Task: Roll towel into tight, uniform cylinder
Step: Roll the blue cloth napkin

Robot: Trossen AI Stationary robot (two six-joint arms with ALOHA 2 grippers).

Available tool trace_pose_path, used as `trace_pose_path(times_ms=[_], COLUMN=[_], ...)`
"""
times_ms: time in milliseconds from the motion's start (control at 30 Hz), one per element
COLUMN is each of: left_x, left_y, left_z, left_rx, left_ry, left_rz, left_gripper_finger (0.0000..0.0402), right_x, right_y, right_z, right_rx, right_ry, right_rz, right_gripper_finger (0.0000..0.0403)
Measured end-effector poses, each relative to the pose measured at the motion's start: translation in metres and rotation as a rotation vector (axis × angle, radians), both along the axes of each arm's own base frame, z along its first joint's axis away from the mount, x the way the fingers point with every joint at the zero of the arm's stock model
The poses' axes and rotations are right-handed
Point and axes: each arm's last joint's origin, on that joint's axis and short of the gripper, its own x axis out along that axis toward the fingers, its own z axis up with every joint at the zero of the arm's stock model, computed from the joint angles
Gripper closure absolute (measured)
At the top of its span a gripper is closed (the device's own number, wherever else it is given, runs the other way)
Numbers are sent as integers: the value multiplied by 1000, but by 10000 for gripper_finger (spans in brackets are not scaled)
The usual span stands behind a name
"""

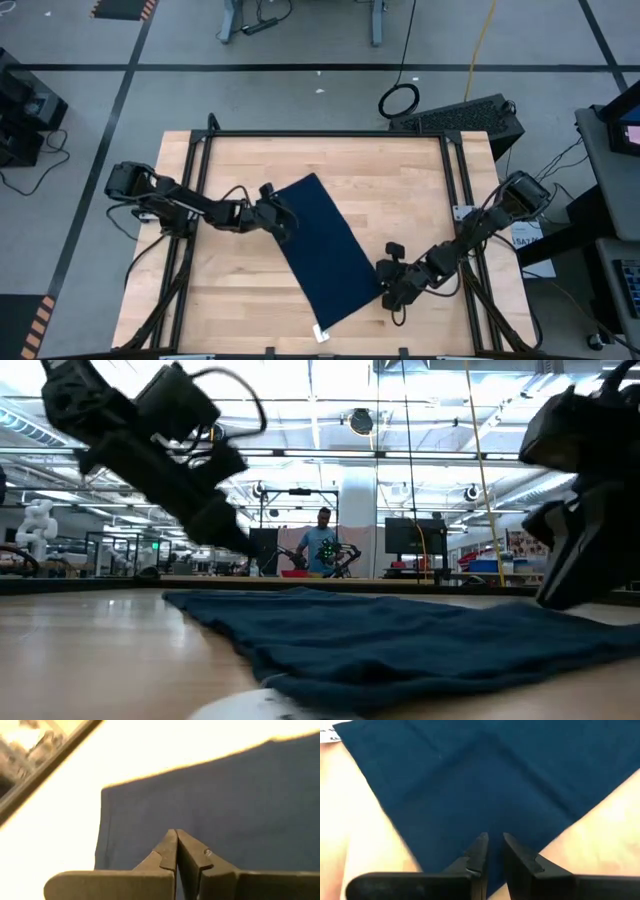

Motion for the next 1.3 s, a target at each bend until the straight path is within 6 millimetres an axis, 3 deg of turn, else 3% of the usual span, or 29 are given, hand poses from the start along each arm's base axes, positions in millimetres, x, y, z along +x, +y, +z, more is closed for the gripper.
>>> trace_pose_path(times_ms=[167, 300, 433, 567, 733, 1000, 1167, 1300], left_x=[12, 14, 5, -5, -4, 0, 9, 18], left_y=[-8, -31, -53, -62, -57, -28, -12, -16], left_z=[24, 29, 11, -12, -25, -28, -22, -15], left_rx=[-35, -241, -386, -332, -232, -44, 6, 3], left_ry=[-77, -110, 23, 169, 215, 258, 255, 249], left_rz=[-133, -336, -327, -214, -140, -53, -49, -142], left_gripper_finger=[394, 394, 394, 394, 394, 394, 394, 394], right_x=[-1, -5, -8, -6, -5, 3, 4, 5], right_y=[-2, -3, -1, 1, 9, 28, 25, 23], right_z=[14, 23, 19, 8, -10, -22, -17, 3], right_rx=[-43, -45, -48, -41, -12, 62, 1, -38], right_ry=[-61, -34, 6, 28, 48, -61, -111, -208], right_rz=[29, 134, 183, 137, 82, 121, 90, 82], right_gripper_finger=[358, 358, 358, 358, 358, 358, 358, 356])
